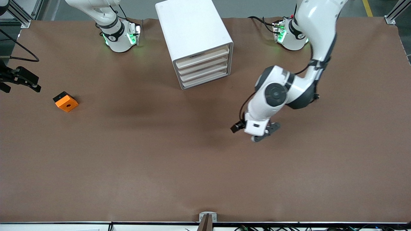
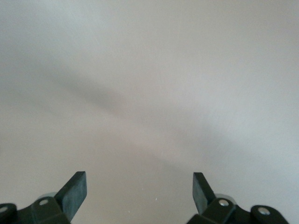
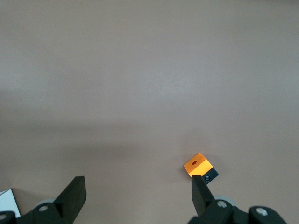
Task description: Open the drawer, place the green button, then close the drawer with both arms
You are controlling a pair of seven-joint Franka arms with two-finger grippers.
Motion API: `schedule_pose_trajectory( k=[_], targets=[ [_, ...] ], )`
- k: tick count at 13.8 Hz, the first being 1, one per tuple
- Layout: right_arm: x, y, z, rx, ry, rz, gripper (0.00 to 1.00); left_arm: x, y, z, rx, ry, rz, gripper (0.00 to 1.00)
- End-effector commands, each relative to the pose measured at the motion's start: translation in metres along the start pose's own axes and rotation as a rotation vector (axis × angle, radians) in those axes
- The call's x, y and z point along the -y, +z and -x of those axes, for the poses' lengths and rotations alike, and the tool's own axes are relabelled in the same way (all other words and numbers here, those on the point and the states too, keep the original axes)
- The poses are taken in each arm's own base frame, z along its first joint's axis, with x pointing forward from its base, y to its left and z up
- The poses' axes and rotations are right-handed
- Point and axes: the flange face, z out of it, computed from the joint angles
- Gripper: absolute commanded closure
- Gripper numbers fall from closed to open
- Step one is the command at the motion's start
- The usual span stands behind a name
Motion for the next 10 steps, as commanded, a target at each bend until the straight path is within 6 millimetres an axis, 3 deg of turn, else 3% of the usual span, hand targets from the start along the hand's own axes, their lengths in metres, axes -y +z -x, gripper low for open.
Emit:
schedule_pose_trajectory(
  k=[1, 4, 6, 8, 10],
  targets=[
    [0.003, 0.001, -0.006, 0.012, -0.006, -0.008, 0.0, 0.028, -0.059, -0.025, -0.045, -0.047, 0.011, 0.0],
    [0.005, 0.005, -0.008, 0.015, 0.002, -0.04, 0.0, 0.06, -0.113, -0.056, -0.072, -0.116, 0.019, 0.0],
    [0.004, 0.006, -0.008, 0.017, 0.01, -0.056, 0.0, 0.07, -0.133, -0.066, -0.083, -0.116, 0.003, 0.0],
    [0.008, 0.006, -0.009, 0.017, 0.003, -0.054, 0.0, 0.075, -0.154, -0.07, -0.117, -0.008, -0.082, 0.0],
    [0.008, 0.006, -0.009, 0.018, -0.002, -0.045, 0.0, 0.079, -0.189, -0.07, -0.099, 0.16, -0.152, 0.0]
  ],
)
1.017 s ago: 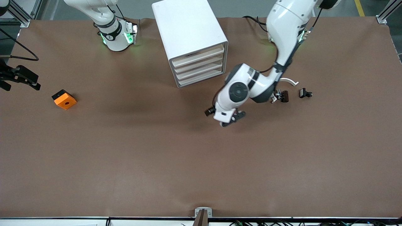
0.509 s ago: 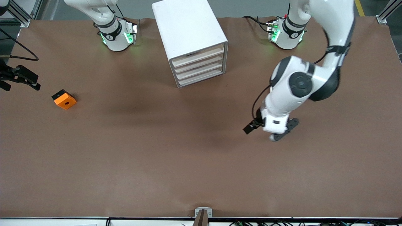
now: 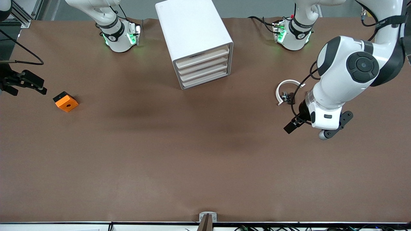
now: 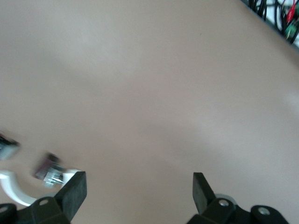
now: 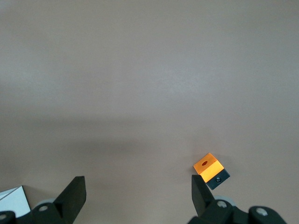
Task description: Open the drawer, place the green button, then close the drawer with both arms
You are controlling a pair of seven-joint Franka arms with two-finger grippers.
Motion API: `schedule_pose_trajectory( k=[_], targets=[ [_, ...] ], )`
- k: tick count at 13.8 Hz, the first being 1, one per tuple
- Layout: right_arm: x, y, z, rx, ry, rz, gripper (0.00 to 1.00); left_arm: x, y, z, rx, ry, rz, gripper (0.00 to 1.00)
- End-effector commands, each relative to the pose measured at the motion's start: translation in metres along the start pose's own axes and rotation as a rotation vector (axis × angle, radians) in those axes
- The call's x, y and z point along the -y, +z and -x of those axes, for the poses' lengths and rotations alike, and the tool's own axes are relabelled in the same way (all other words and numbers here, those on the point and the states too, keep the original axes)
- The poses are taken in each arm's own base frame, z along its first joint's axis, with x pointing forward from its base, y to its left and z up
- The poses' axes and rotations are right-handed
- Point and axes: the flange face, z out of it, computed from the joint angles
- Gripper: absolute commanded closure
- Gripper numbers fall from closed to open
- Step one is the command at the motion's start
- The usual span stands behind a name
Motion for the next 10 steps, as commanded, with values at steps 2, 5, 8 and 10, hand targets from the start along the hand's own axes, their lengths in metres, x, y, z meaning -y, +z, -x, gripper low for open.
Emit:
schedule_pose_trajectory(
  k=[2, 5, 8, 10],
  targets=[
    [0.001, -0.005, -0.002, 0.0, -0.001, -0.005, 0.0, 0.03, -0.06, -0.022, 0.021, 0.122, -0.088, 0.0],
    [0.001, -0.005, -0.002, 0.0, -0.004, -0.005, 0.0, 0.073, -0.102, -0.023, 0.038, 0.144, -0.112, 0.0],
    [0.001, -0.009, -0.002, -0.007, -0.007, -0.001, 0.0, 0.112, -0.123, -0.012, 0.039, 0.284, -0.109, 0.0],
    [0.001, -0.012, -0.003, -0.013, -0.007, -0.002, 0.0, 0.133, -0.131, 0.001, 0.037, 0.317, -0.115, 0.0]
  ],
)
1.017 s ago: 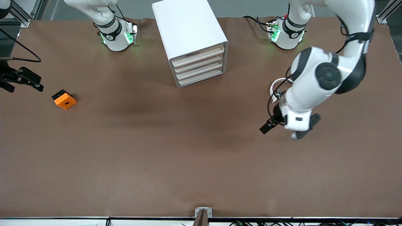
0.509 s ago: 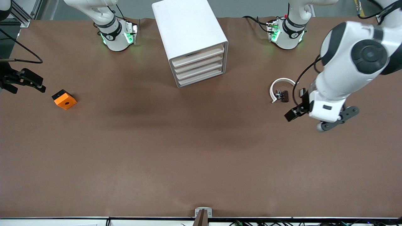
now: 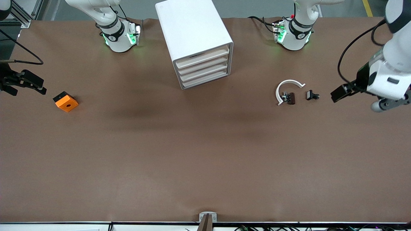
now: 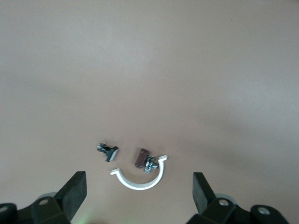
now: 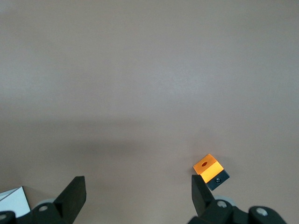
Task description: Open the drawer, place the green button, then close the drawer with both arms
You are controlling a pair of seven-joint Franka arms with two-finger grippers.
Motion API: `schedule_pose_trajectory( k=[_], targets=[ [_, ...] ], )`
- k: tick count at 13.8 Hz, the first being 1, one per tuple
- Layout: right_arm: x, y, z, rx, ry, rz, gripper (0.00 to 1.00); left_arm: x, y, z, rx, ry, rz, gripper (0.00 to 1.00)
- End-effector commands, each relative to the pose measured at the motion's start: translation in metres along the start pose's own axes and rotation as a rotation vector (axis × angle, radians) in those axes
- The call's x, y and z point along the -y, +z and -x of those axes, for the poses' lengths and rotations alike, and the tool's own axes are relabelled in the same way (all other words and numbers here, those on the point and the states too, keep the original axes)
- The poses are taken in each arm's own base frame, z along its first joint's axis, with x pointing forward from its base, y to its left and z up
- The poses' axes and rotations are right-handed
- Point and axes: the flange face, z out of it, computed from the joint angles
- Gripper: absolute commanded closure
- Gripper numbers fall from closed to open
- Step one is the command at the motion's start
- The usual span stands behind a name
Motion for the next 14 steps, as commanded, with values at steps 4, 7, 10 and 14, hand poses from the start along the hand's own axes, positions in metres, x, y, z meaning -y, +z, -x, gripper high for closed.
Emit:
schedule_pose_trajectory(
  k=[4, 7, 10, 14],
  targets=[
    [-0.001, -0.008, -0.002, -0.003, -0.005, -0.001, 0.0, 0.043, -0.011, 0.049, 0.019, 0.097, 0.032, 0.0],
    [-0.001, -0.009, -0.002, -0.008, -0.003, -0.002, 0.0, 0.052, -0.013, 0.063, 0.022, 0.124, 0.05, 0.0],
    [-0.005, -0.015, -0.002, -0.019, 0.001, -0.001, 0.0, 0.057, -0.015, 0.066, 0.016, 0.17, 0.053, 0.0],
    [-0.005, -0.016, -0.003, -0.022, 0.003, 0.0, 0.0, 0.058, -0.015, 0.053, 0.009, 0.161, 0.061, 0.0]
  ],
)
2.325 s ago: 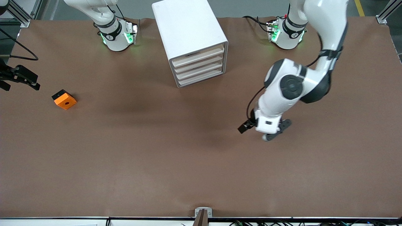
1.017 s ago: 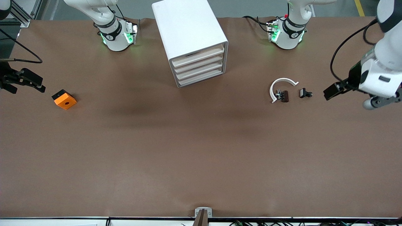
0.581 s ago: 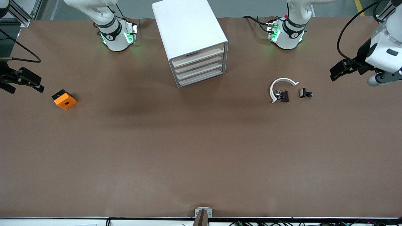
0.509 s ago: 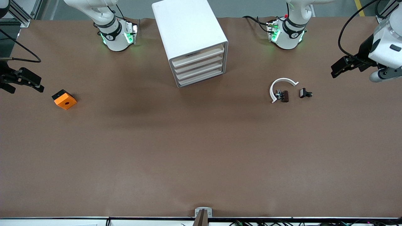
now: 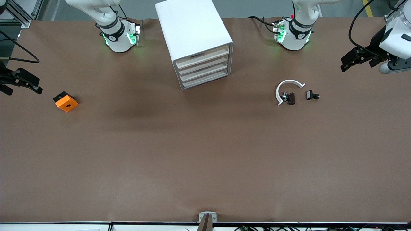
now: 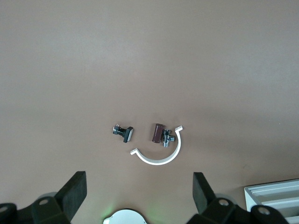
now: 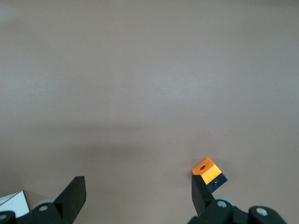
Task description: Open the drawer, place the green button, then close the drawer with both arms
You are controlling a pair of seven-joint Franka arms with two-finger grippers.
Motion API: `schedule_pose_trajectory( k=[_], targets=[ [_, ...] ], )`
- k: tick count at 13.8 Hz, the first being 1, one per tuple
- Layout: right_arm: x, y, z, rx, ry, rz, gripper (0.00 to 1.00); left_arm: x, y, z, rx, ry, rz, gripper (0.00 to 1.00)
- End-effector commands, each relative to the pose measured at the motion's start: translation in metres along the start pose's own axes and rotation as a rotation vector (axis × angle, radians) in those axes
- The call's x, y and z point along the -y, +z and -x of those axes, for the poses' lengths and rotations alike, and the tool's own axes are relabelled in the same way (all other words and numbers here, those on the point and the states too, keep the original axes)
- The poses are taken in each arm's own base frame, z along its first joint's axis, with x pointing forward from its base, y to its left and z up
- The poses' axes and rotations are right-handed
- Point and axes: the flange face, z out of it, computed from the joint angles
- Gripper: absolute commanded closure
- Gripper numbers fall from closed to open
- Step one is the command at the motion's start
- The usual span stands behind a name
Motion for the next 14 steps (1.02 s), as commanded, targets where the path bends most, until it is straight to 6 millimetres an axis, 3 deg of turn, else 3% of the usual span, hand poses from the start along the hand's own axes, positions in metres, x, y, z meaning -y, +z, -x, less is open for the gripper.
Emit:
schedule_pose_trajectory(
  k=[1, 4, 14],
  targets=[
    [-0.003, -0.005, -0.002, 0.001, 0.0, -0.003, 0.0, 0.005, -0.006, -0.005, -0.016, 0.008, 0.022, 0.0],
    [-0.003, -0.005, -0.002, 0.001, 0.0, -0.003, 0.0, 0.001, -0.011, -0.017, -0.026, 0.01, 0.028, 0.0],
    [-0.003, -0.006, -0.002, 0.0, 0.0, -0.003, 0.0, 0.005, -0.008, -0.014, 0.007, 0.018, 0.008, 0.0]
  ],
)
